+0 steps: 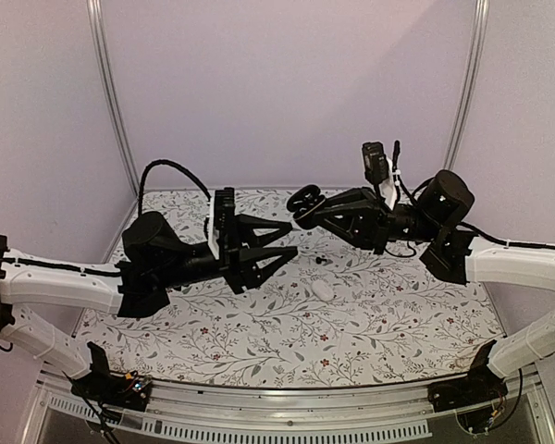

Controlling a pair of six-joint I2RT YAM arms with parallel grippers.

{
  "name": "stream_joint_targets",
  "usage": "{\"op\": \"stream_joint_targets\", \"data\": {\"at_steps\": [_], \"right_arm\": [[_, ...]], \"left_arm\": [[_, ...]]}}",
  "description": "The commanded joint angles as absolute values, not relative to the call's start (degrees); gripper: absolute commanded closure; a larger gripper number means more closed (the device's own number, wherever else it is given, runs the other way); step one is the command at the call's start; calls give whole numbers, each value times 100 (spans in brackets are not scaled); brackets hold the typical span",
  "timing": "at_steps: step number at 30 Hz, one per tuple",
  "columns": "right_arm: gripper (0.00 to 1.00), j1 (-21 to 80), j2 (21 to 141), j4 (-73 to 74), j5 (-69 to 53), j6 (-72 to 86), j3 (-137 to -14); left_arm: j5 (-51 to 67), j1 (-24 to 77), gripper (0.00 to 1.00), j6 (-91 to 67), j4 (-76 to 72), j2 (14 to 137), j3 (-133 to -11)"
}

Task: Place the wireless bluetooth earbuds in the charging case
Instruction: Adjust both arms with the charging case.

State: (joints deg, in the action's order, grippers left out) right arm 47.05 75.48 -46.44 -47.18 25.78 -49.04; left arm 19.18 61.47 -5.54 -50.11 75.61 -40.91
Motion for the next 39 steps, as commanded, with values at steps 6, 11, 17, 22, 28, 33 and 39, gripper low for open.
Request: {"op": "stream_joint_targets", "data": {"at_steps": [6,11,17,22,28,33,39], "right_arm": [[100,4834,7657,-5499,-4447,2874,-4654],[100,4869,7725,-5628,-4448,2910,-4641],[99,4910,7726,-5737,-4422,2911,-4541],[98,4952,7743,-5843,-4343,2888,-4455],[97,4983,7726,-5882,-4266,2833,-4391],[96,4983,7672,-5834,-4211,2783,-4310],[92,4989,7639,-5708,-4217,2678,-4280]], "left_arm": [[1698,6338,56,-566,-5884,7899,-4317],[1702,6413,60,-570,-5911,8077,-4470],[1727,6463,64,-611,-6040,8170,-4519],[1705,6484,66,-674,-6193,8261,-4548],[1718,6502,68,-733,-6277,8375,-4624],[1698,6504,73,-741,-6284,8329,-4593],[1742,6507,79,-745,-6244,8288,-4541]]}}
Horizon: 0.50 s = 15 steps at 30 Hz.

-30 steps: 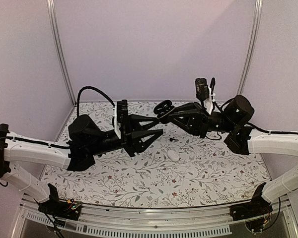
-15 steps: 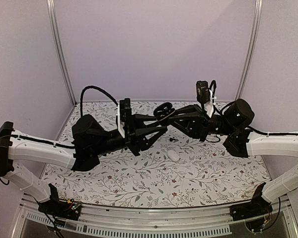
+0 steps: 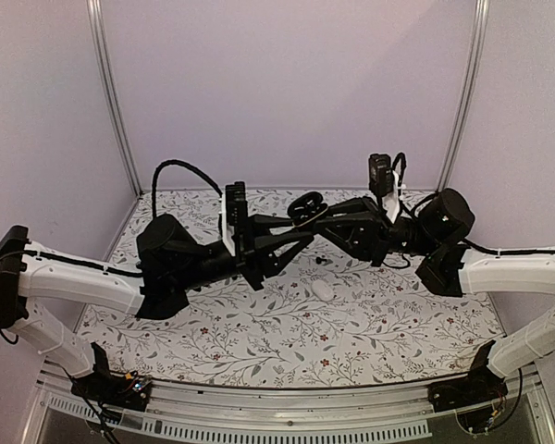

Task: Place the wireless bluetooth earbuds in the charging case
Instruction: Adjust both arms with the charging case.

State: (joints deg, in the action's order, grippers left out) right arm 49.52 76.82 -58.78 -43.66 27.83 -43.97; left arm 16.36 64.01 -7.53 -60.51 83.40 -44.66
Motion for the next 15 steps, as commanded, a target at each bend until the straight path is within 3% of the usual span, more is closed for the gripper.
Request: {"op": "stream_joint_targets", "data": {"at_steps": [1,15], "right_arm": [[90,4984,7626,-5692,-4232,2669,-4280],[68,4971,7399,-4676,-4263,2159,-4248]], "left_arm": [[1782,6500,80,-750,-6241,8270,-4527],[2132,6427,89,-917,-5693,7997,-4371]]}}
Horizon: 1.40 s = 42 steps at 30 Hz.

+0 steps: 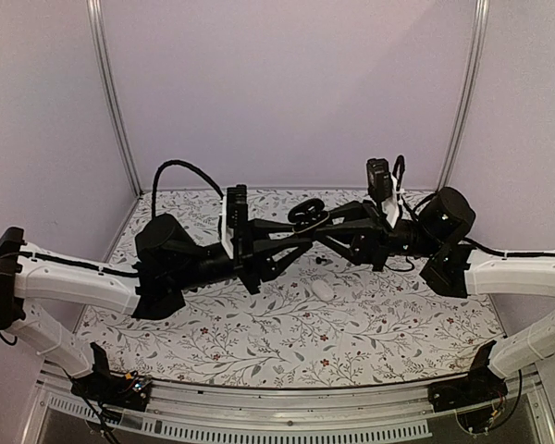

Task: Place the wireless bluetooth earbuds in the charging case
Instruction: Adjust both arms with the charging case.

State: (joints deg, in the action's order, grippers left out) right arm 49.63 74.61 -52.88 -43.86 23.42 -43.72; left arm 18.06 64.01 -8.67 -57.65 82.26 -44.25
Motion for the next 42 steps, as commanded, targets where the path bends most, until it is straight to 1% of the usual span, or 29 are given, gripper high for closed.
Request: {"op": "stream_joint_targets", "data": {"at_steps": [1,4,14,23,33,42], "right_arm": [[66,4966,7379,-4623,-4274,2148,-4241],[61,4934,7320,-4437,-4310,2086,-4229],[55,4878,7027,-3267,-4397,1527,-4408],[55,4878,6932,-2431,-4403,1072,-4608],[55,4878,6834,-2066,-4422,915,-4658],[53,4882,6768,-1834,-4412,838,-4702]], "left_arm": [[2149,6422,89,-909,-5642,7972,-4368],[2191,6388,90,-877,-5426,7900,-4351],[2517,6243,92,-856,-4604,7754,-4443],[2689,6186,95,-933,-4267,7784,-4491],[2694,6097,96,-967,-4087,7812,-4504],[2830,6059,97,-975,-3920,7897,-4565]]}}
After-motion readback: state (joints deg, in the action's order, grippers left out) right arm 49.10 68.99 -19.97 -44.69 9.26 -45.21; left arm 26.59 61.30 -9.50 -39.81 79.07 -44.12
